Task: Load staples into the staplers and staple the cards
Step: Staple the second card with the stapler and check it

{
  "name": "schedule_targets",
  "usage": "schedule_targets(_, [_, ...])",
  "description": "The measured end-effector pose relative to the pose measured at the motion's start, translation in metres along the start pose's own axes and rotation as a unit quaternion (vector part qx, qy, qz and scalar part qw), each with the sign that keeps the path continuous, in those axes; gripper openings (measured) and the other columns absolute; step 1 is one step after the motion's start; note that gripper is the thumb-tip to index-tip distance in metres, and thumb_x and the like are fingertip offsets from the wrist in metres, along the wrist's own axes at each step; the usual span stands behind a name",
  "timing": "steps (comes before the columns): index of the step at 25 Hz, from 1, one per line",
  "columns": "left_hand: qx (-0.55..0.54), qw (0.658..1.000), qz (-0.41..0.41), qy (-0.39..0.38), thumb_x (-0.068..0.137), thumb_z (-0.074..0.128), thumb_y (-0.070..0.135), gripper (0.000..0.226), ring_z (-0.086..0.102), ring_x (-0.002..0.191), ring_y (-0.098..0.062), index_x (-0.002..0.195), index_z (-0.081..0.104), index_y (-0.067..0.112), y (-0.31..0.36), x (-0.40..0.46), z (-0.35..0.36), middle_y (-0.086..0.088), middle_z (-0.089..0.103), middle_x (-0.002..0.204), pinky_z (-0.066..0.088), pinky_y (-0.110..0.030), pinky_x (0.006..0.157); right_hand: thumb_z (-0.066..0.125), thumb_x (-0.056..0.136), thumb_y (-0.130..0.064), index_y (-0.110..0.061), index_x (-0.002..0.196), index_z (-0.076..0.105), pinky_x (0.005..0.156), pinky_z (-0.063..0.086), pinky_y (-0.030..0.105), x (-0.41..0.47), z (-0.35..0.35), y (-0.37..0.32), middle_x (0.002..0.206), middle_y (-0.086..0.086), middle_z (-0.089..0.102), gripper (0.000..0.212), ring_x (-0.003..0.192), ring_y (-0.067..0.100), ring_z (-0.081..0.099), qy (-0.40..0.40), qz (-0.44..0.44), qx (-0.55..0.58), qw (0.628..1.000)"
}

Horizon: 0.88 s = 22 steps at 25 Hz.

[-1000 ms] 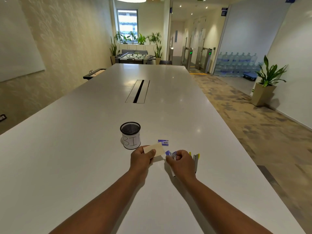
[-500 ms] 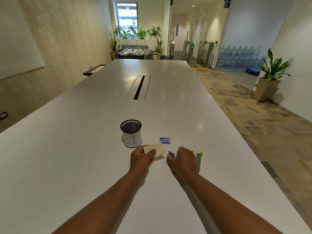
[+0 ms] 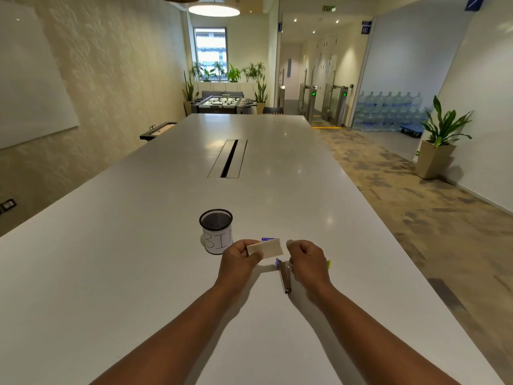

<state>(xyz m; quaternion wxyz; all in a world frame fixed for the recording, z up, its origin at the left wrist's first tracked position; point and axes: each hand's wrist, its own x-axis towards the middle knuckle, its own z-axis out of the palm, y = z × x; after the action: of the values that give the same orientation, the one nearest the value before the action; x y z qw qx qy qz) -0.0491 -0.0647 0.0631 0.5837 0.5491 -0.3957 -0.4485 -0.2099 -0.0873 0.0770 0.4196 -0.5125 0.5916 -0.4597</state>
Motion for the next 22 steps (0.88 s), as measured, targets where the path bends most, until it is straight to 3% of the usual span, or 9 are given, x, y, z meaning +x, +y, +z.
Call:
schedule_targets(3, [0.055, 0.994, 0.083, -0.040, 0.090, 0.070, -0.001, 0.026, 0.070, 0.088, 0.003, 0.088, 0.078, 0.023, 0.025, -0.010, 0.002, 0.014, 0.078, 0.099, 0.050, -0.009, 0.070, 0.062, 0.098, -0.032, -0.008, 0.096, 0.069, 0.050, 0.043, 0.028, -0.010, -0.011, -0.028, 0.069, 0.009, 0.063, 0.025, 0.053, 0.018, 0.053, -0.069, 0.071, 0.184, 0.978])
schedule_targets(5, [0.069, 0.989, 0.119, -0.051, 0.090, 0.071, 0.000, 0.026, 0.067, 0.104, 0.007, 0.087, 0.079, 0.024, 0.042, -0.017, 0.003, 0.018, 0.069, 0.123, 0.053, -0.013, 0.082, 0.066, 0.096, -0.022, -0.007, 0.100, 0.069, 0.050, 0.047, 0.028, -0.016, -0.017, -0.043, 0.074, 0.012, 0.064, 0.016, 0.057, 0.019, 0.058, -0.091, 0.053, 0.244, 0.964])
schedule_targets(7, [0.075, 0.985, 0.145, -0.054, 0.090, 0.070, -0.002, 0.028, 0.064, 0.109, 0.008, 0.090, 0.078, 0.026, 0.057, -0.024, 0.004, 0.021, 0.060, 0.132, 0.053, -0.014, 0.085, 0.067, 0.093, -0.010, -0.008, 0.100, 0.071, 0.053, 0.051, 0.027, -0.021, -0.022, -0.053, 0.074, 0.012, 0.066, 0.008, 0.061, 0.018, 0.063, -0.103, 0.001, 0.249, 0.963])
schedule_targets(10, [0.004, 0.988, 0.142, -0.067, 0.094, 0.062, -0.006, 0.037, 0.070, 0.105, -0.002, 0.107, 0.074, 0.027, 0.079, -0.035, 0.004, 0.013, 0.075, 0.116, 0.054, -0.013, 0.080, 0.066, 0.092, -0.004, -0.016, 0.096, 0.075, 0.061, 0.054, 0.023, -0.027, -0.028, -0.066, 0.076, 0.008, 0.072, 0.015, 0.066, 0.016, 0.067, -0.102, -0.078, 0.210, 0.969])
schedule_targets(13, [-0.063, 0.988, 0.109, -0.085, 0.099, 0.053, -0.004, 0.035, 0.074, 0.103, -0.016, 0.120, 0.067, 0.021, 0.096, -0.044, 0.002, 0.001, 0.079, 0.107, 0.058, -0.022, 0.082, 0.066, 0.093, -0.006, -0.022, 0.094, 0.077, 0.065, 0.056, 0.023, -0.031, -0.035, -0.079, 0.081, 0.006, 0.075, 0.020, 0.069, 0.016, 0.069, -0.098, -0.122, 0.193, 0.969])
schedule_targets(18, [-0.135, 0.987, 0.048, -0.074, 0.103, 0.046, 0.008, 0.027, 0.077, 0.090, -0.028, 0.117, 0.070, 0.009, 0.118, -0.055, -0.002, -0.016, 0.077, 0.104, 0.061, -0.027, 0.073, 0.065, 0.094, -0.006, -0.020, 0.093, 0.078, 0.065, 0.056, 0.026, -0.040, -0.039, -0.091, 0.080, 0.008, 0.074, 0.020, 0.068, 0.017, 0.067, -0.112, -0.121, 0.213, 0.963])
schedule_targets(22, [-0.156, 0.986, 0.008, -0.054, 0.099, 0.058, 0.011, 0.020, 0.078, 0.083, -0.029, 0.112, 0.072, 0.004, 0.130, -0.061, -0.003, -0.021, 0.078, 0.097, 0.062, -0.028, 0.066, 0.066, 0.094, -0.012, -0.017, 0.092, 0.079, 0.062, 0.055, 0.027, -0.048, -0.040, -0.098, 0.075, 0.009, 0.070, 0.014, 0.066, 0.017, 0.064, -0.132, -0.112, 0.251, 0.952])
